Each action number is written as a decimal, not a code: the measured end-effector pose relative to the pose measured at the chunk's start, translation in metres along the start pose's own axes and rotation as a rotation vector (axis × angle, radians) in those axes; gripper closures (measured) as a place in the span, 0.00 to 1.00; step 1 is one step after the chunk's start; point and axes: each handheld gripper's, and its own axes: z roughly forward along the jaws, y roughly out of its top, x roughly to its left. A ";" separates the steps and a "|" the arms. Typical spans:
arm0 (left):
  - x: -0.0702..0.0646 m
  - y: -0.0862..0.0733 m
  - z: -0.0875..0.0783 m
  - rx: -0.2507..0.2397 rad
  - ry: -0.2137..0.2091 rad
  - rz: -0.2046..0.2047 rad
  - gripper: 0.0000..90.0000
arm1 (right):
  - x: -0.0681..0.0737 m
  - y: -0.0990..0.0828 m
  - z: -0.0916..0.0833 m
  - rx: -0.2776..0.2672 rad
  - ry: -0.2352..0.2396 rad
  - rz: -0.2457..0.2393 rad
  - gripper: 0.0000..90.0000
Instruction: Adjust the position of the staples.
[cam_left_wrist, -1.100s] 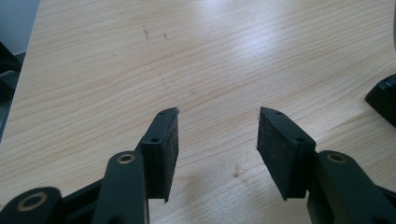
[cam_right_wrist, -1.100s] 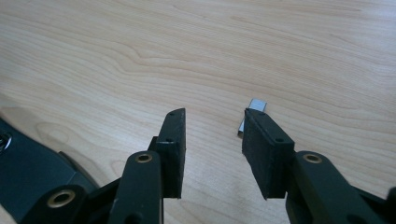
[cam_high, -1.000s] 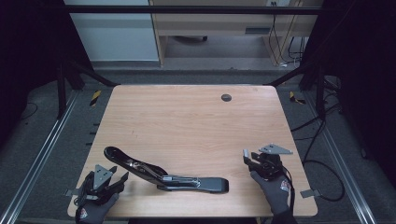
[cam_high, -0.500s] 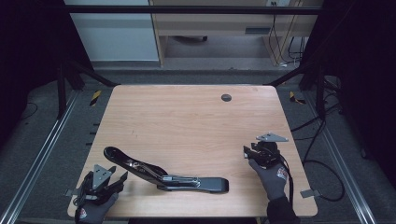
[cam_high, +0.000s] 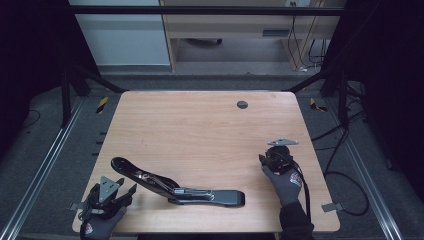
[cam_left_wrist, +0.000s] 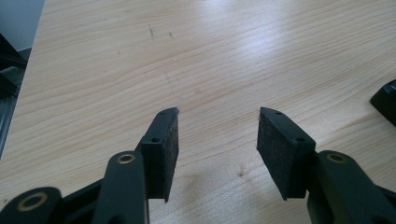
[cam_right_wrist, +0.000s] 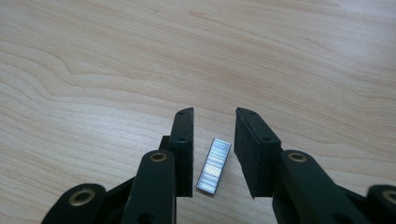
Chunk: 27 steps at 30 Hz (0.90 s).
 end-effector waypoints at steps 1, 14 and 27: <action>0.000 0.000 0.000 0.000 -0.001 0.001 0.54 | 0.000 -0.001 0.002 0.007 -0.001 0.006 0.77; -0.002 0.000 0.001 0.002 -0.006 0.004 0.54 | 0.000 -0.006 0.015 0.078 -0.024 0.018 0.79; -0.001 0.000 0.000 0.006 -0.010 0.006 0.54 | 0.000 -0.008 0.021 0.113 -0.030 0.011 0.86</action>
